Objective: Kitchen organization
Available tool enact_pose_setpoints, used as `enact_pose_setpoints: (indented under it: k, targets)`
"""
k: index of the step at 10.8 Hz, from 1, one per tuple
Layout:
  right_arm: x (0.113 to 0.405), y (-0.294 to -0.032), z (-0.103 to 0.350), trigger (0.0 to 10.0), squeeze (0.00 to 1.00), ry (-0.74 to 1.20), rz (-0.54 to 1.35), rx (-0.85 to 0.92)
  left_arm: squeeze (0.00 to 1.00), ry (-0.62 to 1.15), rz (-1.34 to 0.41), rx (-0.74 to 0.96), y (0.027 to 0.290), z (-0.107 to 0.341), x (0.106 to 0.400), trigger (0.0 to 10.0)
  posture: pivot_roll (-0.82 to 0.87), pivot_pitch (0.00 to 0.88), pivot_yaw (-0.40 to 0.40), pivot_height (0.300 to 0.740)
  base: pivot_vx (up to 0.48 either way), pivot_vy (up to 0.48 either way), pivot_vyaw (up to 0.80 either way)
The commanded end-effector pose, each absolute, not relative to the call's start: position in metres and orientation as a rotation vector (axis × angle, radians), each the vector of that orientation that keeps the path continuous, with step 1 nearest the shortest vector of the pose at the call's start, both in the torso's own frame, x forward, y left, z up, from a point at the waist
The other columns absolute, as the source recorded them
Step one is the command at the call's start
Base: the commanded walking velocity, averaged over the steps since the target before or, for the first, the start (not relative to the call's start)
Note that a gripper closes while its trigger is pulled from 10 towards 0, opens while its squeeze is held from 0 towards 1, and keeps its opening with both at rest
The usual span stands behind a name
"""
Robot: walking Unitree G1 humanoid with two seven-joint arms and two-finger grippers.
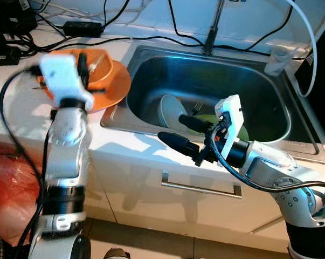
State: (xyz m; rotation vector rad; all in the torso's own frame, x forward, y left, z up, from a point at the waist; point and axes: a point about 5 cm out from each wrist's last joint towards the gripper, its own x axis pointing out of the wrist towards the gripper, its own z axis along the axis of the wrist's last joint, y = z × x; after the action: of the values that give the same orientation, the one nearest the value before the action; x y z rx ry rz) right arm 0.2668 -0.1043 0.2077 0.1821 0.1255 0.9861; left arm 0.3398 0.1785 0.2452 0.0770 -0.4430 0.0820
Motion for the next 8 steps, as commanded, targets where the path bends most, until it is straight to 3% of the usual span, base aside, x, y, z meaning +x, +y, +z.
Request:
enact_pose_setpoints:
  k: [1, 4, 6, 8]
  targets:
    - [0.268, -0.106, 0.210, 10.0, 0.00, 0.109, 0.977, 0.175, 0.00, -0.482, 0.053, 0.098, 0.171, 0.254, 0.339, 0.0, 0.04, 0.093, -0.041, 0.740, 0.000, 0.000, 0.00]
    - [0.272, -0.108, 0.212, 10.0, 0.00, 0.090, 0.935, 0.175, 0.00, -0.514, -0.021, 0.100, 0.158, 0.263, 0.339, 0.0, 0.04, 0.087, -0.035, 0.740, 0.000, 0.000, 0.00]
    - [0.275, -0.112, 0.212, 10.0, 0.00, 0.080, 0.894, 0.174, 0.00, -0.514, -0.028, 0.089, 0.156, 0.264, 0.341, 0.0, 0.03, 0.084, -0.028, 0.740, 0.000, 0.000, -0.64]
    - [0.276, -0.114, 0.213, 10.0, 0.00, 0.069, 0.874, 0.173, 0.00, -0.509, -0.066, 0.078, 0.150, 0.264, 0.344, 0.4, 0.03, 0.079, -0.018, 0.740, 0.000, 0.000, 0.00]
